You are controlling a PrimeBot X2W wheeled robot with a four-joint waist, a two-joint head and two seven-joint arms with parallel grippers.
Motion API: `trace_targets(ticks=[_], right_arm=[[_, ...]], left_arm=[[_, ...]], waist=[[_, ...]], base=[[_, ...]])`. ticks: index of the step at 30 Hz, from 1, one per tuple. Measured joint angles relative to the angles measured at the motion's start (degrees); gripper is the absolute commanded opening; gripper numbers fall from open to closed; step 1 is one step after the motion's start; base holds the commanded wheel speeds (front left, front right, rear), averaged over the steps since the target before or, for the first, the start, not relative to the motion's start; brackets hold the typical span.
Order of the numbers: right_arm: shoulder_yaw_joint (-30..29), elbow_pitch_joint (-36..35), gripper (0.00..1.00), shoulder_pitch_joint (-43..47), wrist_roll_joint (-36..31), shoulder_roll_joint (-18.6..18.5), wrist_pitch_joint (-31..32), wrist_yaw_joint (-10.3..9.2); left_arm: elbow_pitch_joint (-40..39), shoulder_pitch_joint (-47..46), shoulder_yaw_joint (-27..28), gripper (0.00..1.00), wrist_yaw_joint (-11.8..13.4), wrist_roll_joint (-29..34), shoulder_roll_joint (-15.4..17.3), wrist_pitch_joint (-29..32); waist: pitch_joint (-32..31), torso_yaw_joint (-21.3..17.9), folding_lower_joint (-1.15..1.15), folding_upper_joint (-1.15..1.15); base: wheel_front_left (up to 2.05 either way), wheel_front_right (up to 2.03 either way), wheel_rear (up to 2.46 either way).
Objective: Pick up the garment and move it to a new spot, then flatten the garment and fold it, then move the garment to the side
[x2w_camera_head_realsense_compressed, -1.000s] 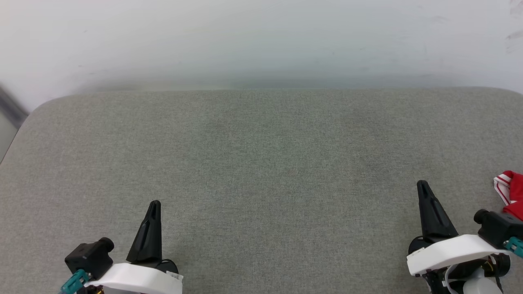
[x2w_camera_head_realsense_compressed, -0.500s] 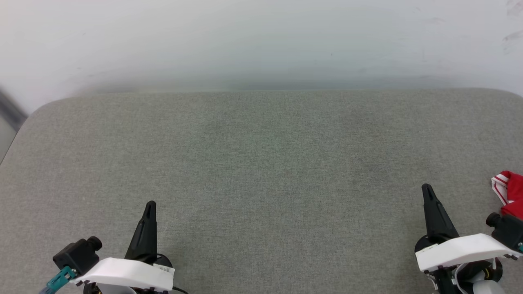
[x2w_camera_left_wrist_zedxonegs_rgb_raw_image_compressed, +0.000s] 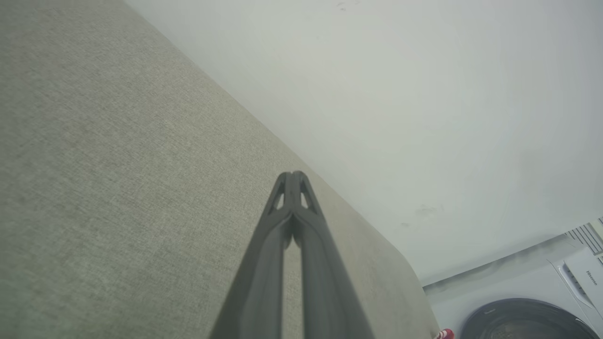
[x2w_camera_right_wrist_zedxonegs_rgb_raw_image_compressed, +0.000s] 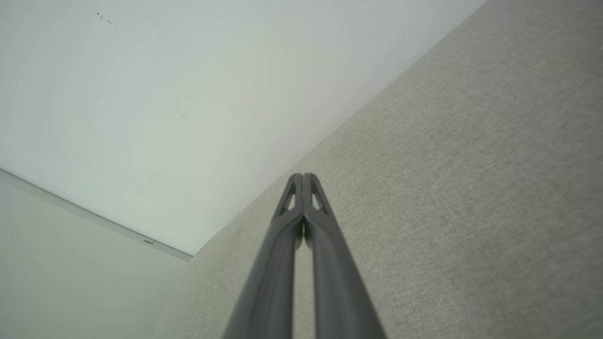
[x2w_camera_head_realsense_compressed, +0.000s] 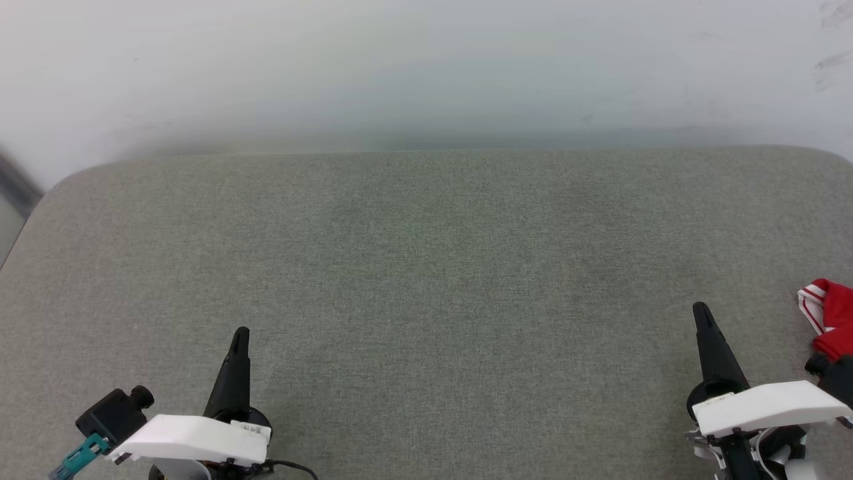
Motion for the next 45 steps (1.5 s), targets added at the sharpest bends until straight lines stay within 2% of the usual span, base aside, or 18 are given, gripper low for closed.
trace_targets(ticks=[20,45], right_arm=[[-1.09,0.82,0.00,-0.29,13.16,0.02,2.99,-0.01],[-2.19,1.65,0.00,-0.57,26.70,0.07,6.06,-0.01]], left_arm=[[1.91,-1.69,0.93,0.00,0.01,-13.03,0.04,3.34],[3.97,-3.14,2.33,0.00,0.00,-25.98,0.00,6.87]], waist=[[-0.49,-0.35,0.00,0.00],[-1.11,-0.79,0.00,0.00]], base=[[0.00,0.00,0.00],[0.00,0.00,0.00]])
